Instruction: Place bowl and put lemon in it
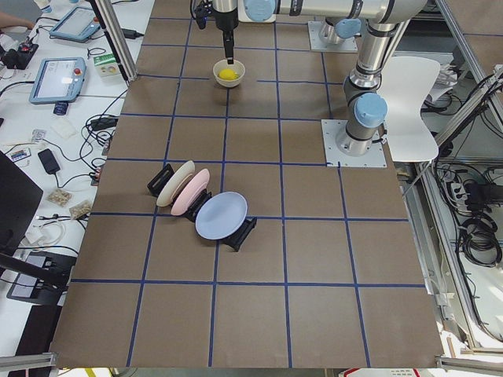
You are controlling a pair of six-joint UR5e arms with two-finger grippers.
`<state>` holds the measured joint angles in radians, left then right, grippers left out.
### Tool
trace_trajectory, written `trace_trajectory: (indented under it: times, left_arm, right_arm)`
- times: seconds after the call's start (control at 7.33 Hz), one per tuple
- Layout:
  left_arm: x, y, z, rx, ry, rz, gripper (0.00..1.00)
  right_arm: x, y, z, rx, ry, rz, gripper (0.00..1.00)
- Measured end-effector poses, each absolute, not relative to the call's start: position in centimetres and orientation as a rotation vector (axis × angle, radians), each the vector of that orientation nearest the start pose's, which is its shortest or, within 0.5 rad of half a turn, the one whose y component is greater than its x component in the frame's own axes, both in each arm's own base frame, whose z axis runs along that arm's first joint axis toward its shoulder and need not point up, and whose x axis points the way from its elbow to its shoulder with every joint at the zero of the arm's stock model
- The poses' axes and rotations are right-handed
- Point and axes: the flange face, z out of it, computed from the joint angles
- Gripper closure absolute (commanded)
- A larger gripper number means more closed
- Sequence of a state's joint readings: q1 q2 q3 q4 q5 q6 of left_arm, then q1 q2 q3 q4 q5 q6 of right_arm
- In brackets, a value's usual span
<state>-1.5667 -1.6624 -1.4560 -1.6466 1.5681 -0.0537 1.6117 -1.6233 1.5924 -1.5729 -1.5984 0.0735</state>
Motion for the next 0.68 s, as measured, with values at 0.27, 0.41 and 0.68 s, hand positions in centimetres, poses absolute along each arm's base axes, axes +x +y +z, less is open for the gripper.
trace_trajectory:
  times: [0.27, 0.41, 0.68]
  left_arm:
    - [-13.31, -51.98, 49.03, -0.081, 3.135, 0.084, 0.00]
    - [-13.20, -51.78, 49.13, -0.079, 3.130, 0.080, 0.00]
    - [-13.02, -51.63, 49.29, -0.080, 3.128, 0.076, 0.00]
  right_arm:
    - [14.61, -46.47, 50.45, 0.065, 3.157, -0.097, 0.00]
    - [14.64, -46.52, 50.57, 0.064, 3.155, -0.119, 0.00]
    - [14.71, -46.55, 50.64, 0.062, 3.153, -0.131, 0.00]
